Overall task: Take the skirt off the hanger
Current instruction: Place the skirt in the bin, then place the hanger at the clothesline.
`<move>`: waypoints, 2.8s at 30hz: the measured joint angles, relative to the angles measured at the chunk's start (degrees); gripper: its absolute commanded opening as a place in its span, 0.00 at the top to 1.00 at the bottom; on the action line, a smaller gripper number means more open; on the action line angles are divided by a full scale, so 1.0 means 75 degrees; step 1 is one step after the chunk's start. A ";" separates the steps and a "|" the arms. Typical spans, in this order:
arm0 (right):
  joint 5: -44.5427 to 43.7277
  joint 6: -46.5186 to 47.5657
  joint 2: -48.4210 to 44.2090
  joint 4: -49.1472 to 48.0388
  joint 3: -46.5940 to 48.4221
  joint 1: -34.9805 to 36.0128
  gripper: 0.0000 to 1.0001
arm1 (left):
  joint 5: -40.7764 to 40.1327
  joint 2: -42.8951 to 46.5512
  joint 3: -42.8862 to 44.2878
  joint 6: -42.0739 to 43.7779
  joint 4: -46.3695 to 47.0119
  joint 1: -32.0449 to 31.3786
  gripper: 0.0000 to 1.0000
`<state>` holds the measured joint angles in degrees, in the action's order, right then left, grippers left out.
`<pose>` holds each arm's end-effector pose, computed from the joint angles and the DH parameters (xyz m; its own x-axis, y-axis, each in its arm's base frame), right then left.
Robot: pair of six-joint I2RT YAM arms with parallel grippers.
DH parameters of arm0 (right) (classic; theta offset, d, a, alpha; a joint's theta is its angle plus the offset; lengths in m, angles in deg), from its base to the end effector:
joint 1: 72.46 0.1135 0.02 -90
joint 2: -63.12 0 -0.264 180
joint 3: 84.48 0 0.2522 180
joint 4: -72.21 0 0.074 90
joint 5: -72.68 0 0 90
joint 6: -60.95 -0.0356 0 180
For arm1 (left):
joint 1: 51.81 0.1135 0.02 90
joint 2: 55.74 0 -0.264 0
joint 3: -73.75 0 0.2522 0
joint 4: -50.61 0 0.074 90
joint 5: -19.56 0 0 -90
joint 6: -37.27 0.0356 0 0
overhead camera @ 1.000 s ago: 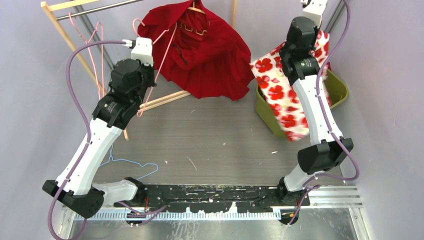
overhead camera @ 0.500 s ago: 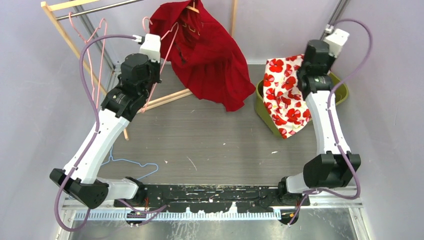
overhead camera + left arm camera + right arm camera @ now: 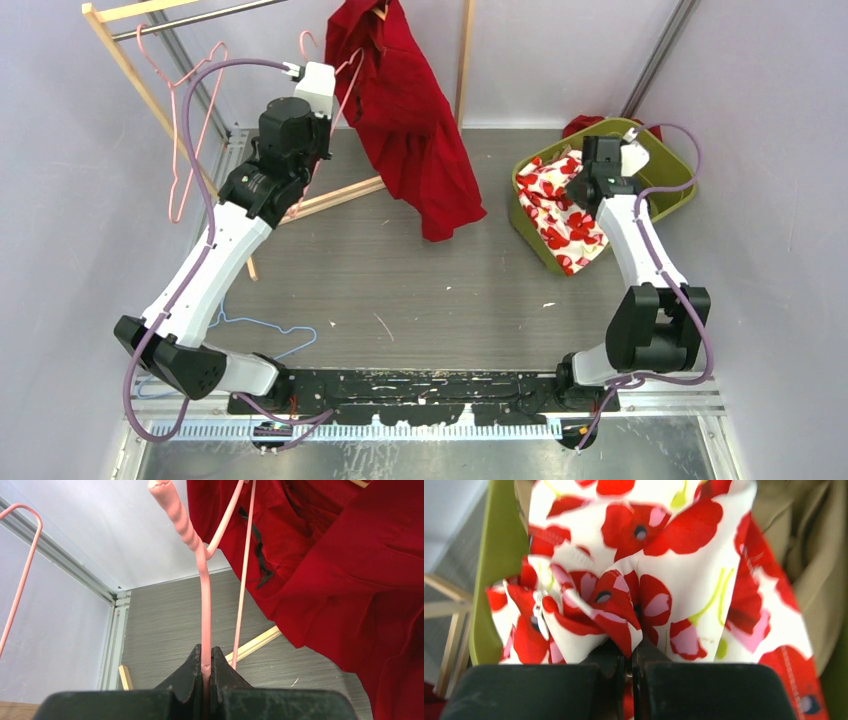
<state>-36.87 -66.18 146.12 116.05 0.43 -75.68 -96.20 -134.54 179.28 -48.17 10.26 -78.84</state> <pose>0.3187 -0.0299 0.3121 -0.3499 0.5894 -0.7281 0.6431 0.7163 0.2708 0.2716 -0.1212 0.4609 -0.2065 0.1857 -0.9607 0.0496 0.9825 0.1793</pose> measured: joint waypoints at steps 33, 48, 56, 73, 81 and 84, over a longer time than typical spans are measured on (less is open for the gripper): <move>-0.0673 0.0892 0.3060 0.0280 0.2672 -0.1116 0.15 | -0.0895 -0.0449 0.0976 0.0522 -0.0420 0.0006 1.00; -0.0574 0.2576 0.0901 0.0125 0.4809 0.1259 0.00 | -0.1533 -0.0169 0.1105 -0.0195 -0.0717 0.0017 1.00; -0.0484 0.3066 0.1055 -0.0128 0.5339 0.1655 0.00 | -0.1591 0.0583 0.0548 -0.0283 -0.0321 0.0020 1.00; -0.0458 0.3150 0.1953 -0.0181 0.5400 0.1620 0.00 | 0.0577 0.2066 -0.0210 -0.0933 -0.0399 0.0041 1.00; -0.0431 0.3150 0.2037 -0.0195 0.5441 0.1623 0.00 | -0.0184 0.0551 0.0513 -0.0653 0.0023 0.0149 1.00; -0.0425 0.3153 0.2078 -0.0221 0.5441 0.1620 0.00 | -0.0452 0.0146 0.0624 -0.0519 0.0425 0.0268 1.00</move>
<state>-40.06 -42.53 161.70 114.39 41.24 -63.53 -99.59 -133.45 183.96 -52.06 13.46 -76.83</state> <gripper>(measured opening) 0.996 0.032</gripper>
